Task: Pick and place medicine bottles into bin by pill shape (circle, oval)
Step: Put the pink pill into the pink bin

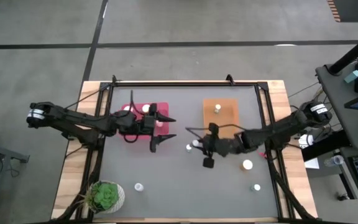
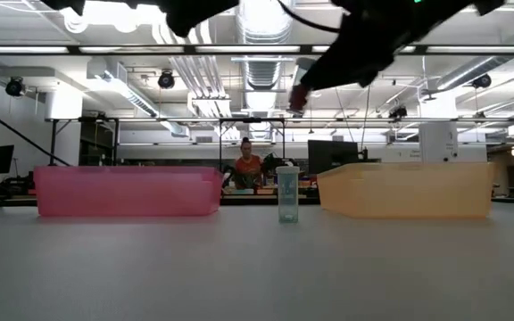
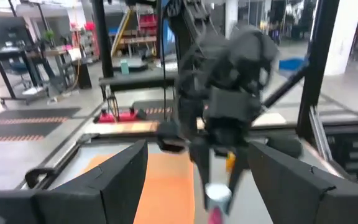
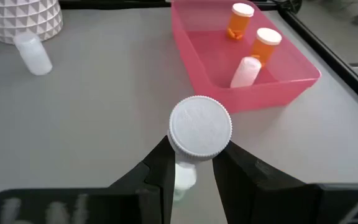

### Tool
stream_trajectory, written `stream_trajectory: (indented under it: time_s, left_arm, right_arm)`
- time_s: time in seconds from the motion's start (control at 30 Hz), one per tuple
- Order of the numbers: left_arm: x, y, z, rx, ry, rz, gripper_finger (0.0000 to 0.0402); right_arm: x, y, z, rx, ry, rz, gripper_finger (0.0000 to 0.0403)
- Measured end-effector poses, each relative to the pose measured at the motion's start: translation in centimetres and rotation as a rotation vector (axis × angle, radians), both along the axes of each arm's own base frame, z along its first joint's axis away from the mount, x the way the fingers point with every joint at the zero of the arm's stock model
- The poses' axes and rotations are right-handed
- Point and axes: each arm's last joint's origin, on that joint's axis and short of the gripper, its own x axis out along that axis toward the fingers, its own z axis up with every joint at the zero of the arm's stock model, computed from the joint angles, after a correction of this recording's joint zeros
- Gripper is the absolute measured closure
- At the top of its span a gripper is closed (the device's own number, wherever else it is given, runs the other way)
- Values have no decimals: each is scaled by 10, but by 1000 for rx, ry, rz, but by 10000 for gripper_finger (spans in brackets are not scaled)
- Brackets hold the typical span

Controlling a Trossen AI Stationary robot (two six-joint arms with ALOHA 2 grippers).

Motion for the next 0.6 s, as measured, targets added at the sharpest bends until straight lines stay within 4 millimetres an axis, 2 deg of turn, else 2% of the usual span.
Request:
stream_trajectory:
  time_s: [0.17, 0.3, 0.43, 0.6]
  left_arm:
    - [-19, 1, -1, 6, 128, 0, 139]
    - [-22, 2, -12, -32, 165, 3, 139]
    - [-12, 1, -24, -37, 198, 3, 139]
    - [15, -1, -41, -16, 164, -2, 139]
  right_arm:
    - [11, -26, 10, -3, -36, -11, 316]
    - [19, -39, 16, -4, -65, 3, 316]
    - [30, -44, 15, -25, -54, 6, 316]
    - [44, -42, 11, -47, -14, 31, 315]
